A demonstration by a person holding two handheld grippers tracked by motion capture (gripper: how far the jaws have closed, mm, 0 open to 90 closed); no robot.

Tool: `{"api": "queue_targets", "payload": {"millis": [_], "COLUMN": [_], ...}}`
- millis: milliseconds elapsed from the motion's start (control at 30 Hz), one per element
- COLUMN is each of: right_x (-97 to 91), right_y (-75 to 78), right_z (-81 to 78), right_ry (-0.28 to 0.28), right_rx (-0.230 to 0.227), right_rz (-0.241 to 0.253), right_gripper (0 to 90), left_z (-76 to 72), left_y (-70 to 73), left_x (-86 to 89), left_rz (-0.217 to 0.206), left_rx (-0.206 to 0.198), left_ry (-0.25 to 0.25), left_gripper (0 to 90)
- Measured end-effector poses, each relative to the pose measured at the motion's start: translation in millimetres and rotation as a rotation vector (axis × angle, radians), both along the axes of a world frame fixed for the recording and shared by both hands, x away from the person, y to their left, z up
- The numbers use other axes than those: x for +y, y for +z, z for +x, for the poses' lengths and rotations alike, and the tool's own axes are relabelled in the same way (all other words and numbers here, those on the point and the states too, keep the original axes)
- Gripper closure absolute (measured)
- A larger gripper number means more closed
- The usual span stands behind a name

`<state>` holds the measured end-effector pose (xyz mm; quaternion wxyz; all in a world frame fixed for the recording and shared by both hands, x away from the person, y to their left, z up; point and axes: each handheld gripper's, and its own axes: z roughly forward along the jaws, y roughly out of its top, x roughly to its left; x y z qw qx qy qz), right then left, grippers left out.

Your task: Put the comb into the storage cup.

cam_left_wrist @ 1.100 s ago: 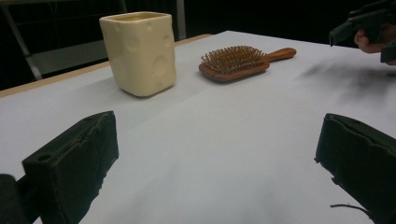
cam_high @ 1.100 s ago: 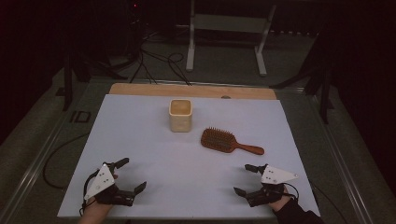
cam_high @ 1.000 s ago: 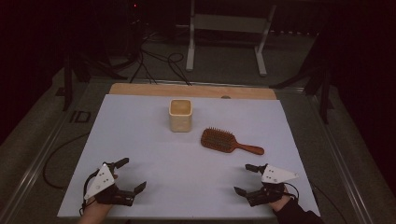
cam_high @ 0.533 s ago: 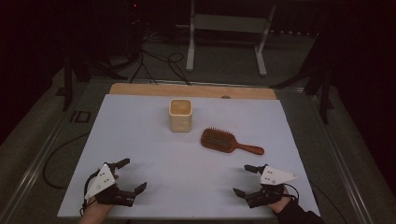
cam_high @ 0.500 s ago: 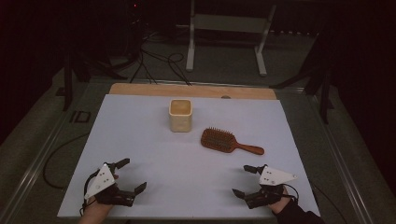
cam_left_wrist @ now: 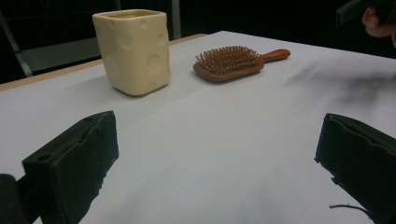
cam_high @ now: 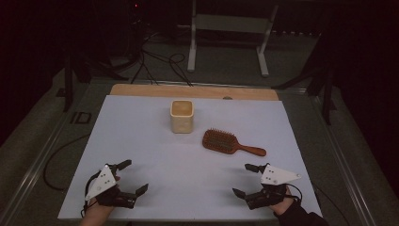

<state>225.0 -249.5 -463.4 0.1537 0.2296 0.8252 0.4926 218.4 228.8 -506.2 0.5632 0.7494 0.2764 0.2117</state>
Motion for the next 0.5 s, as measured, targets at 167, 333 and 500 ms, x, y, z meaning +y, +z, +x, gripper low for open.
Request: {"api": "queue_targets", "payload": {"millis": [167, 333, 500], "right_x": [-0.2, -3.2, -5.2], "right_y": [19.5, 35.6, 50.3], "right_z": [3.8, 9.6, 16.1], "right_ry": [-0.006, -0.021, -0.042], "right_rx": [-0.043, -0.071, -0.105], "right_rz": [-0.018, -0.019, -0.028], "right_gripper": [9.4, 9.4, 9.3], "left_z": [-0.1, 0.5, 0.4], "left_y": [0.1, -0.2, 0.1], "left_x": [-0.2, 0.0, -0.1], "left_rz": [-0.002, -0.001, -0.004], "left_rx": [-0.001, 0.001, 0.0], "left_ry": [-0.001, -0.003, -0.003], "left_gripper": [0.0, 0.0, 0.0]}}
